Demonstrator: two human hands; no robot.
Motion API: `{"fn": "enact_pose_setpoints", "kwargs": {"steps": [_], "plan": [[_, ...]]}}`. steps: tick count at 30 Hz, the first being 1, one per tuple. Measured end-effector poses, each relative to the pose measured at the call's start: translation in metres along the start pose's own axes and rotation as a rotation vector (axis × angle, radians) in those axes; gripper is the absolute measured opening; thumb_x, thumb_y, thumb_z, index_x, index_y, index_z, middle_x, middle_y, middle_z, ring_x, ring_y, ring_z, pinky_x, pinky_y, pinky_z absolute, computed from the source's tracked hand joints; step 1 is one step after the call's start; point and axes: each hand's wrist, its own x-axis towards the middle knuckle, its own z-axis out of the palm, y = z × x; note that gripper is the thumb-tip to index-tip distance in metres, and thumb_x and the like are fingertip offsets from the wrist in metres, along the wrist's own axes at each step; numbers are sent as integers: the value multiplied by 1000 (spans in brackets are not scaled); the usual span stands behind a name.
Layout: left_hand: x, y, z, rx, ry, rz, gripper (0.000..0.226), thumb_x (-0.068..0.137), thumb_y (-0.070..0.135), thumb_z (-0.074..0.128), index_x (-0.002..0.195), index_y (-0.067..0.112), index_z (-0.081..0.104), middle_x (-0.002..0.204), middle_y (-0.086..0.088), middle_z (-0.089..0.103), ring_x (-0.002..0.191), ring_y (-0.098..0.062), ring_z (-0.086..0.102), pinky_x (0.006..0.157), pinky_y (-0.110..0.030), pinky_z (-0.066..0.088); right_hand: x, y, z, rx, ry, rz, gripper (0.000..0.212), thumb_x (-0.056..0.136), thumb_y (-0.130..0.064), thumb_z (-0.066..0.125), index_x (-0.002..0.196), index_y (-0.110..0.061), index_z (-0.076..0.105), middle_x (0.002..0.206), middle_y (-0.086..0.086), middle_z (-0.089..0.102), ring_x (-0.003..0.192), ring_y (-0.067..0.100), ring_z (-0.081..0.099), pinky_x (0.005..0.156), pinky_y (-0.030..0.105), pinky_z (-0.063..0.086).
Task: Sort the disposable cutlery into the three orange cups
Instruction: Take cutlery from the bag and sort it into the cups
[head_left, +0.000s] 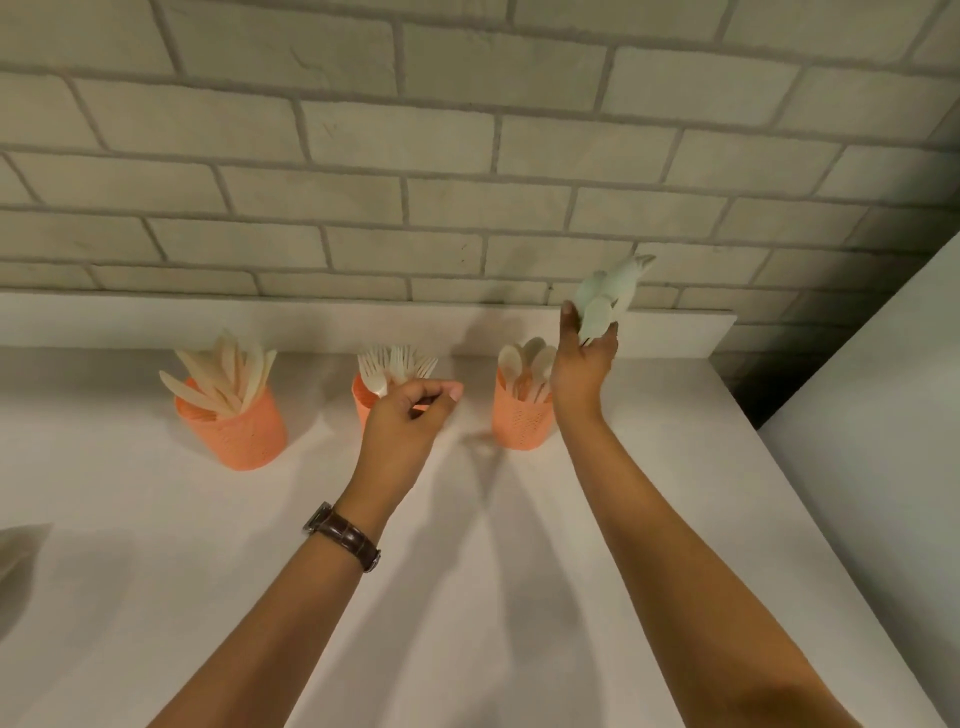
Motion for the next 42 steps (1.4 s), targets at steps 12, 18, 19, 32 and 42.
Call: {"fn": "enact_pose_setpoints", "kwargs": {"steps": [12, 18, 19, 32, 42], "plan": [[-6, -16, -1, -12, -5, -85, 7, 87, 27, 61, 85, 27, 67, 76, 13, 60, 67, -5, 50, 72, -19, 44, -21, 75, -8, -636, -128, -69, 52, 83, -42, 65, 120, -6, 56, 158, 2, 19, 147, 28, 2, 104, 70, -11], [-6, -15, -1, -19, -26, -80, 9, 87, 26, 60, 83, 28, 67, 74, 11, 59, 63, -4, 48, 68, -18, 43, -24, 62, -13, -705, -191, -22, 87, 58, -59, 79, 124, -10, 50, 152, 4, 23, 146, 25, 7, 107, 63, -12], [-6, -14, -1, -19, -25, -77, 8, 87, 26, 60, 84, 27, 67, 74, 11, 59, 62, -2, 49, 68, -17, 43, -24, 59, -15, -685, -204, -31, 90, 53, -57, 82, 123, -11, 50, 149, 5, 26, 145, 24, 11, 108, 62, -12], [-38, -3, -47, 40, 8, 0, 18, 88, 19, 59, 82, 34, 67, 79, 13, 64, 58, 5, 52, 59, -7, 42, -80, -20, -44, -496, -476, -487, 37, 78, -41, 65, 105, -16, 63, 123, 0, 58, 125, 17, 45, 112, 48, 18], [-133, -26, -224, 246, 280, -105, 12, 88, 25, 60, 88, 32, 69, 78, 22, 66, 70, -16, 56, 62, -7, 43, -244, -54, 20, -295, -860, -327, 14, 84, -35, 57, 98, -36, 59, 102, -36, 58, 102, -8, 51, 94, 35, 43]]}}
